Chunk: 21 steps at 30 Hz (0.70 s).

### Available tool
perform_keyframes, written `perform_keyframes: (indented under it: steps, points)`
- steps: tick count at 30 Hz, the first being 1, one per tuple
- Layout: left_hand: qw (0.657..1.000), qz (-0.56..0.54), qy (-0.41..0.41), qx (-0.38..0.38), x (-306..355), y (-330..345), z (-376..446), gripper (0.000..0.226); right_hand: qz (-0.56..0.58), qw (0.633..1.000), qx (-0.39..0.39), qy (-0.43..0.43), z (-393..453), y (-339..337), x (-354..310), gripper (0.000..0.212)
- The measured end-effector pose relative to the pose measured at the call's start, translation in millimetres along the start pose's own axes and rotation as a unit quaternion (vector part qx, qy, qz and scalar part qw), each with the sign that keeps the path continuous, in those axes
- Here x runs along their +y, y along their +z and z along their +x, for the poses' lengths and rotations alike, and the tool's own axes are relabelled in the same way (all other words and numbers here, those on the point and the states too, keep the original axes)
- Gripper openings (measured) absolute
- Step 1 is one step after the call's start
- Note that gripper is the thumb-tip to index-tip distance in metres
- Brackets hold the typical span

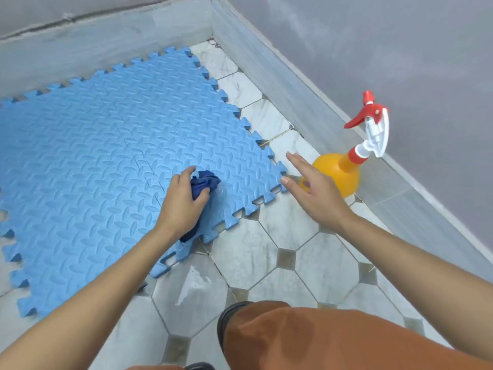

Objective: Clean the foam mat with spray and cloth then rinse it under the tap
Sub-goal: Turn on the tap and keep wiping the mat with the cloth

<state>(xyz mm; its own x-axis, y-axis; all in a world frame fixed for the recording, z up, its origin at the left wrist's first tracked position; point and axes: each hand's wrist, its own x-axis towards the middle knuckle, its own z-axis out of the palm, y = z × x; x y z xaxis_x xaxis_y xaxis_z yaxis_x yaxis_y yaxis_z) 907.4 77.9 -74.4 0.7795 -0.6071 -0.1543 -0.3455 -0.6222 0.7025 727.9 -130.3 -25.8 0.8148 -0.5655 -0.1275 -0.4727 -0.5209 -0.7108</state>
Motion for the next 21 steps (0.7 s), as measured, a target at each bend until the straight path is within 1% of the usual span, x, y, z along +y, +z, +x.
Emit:
perform_keyframes:
  steps: [4, 8, 10, 12, 14, 17, 21]
  points:
    - [0.994, -0.053, 0.027, -0.089, 54, 49, -8, 0.061, 0.021, 0.999, 0.027, 0.019, -29, -8, 15, 0.054]
    - [0.973, -0.077, 0.067, -0.208, 85, 88, -22, 0.068, -0.002, 0.996, 0.075, 0.044, -55, -15, 37, 0.048]
    - [0.965, -0.089, 0.075, -0.234, 92, 99, -28, 0.068, -0.022, 0.995, 0.077, 0.054, -65, -15, 45, 0.054]
    - [0.967, -0.083, 0.094, -0.222, 92, 100, -30, 0.065, -0.034, 0.995, 0.073, 0.056, -71, -13, 48, 0.065]
    - [0.973, -0.069, 0.121, -0.183, 88, 93, -27, 0.061, -0.04, 0.995, 0.074, 0.051, -71, -10, 46, 0.07]
    - [0.98, -0.061, 0.132, -0.133, 81, 77, -20, 0.058, -0.045, 0.995, 0.084, 0.041, -64, -7, 38, 0.072]
    - [0.987, -0.048, 0.13, -0.077, 58, 47, -11, 0.056, -0.045, 0.997, 0.065, 0.007, -38, 8, 20, 0.07]
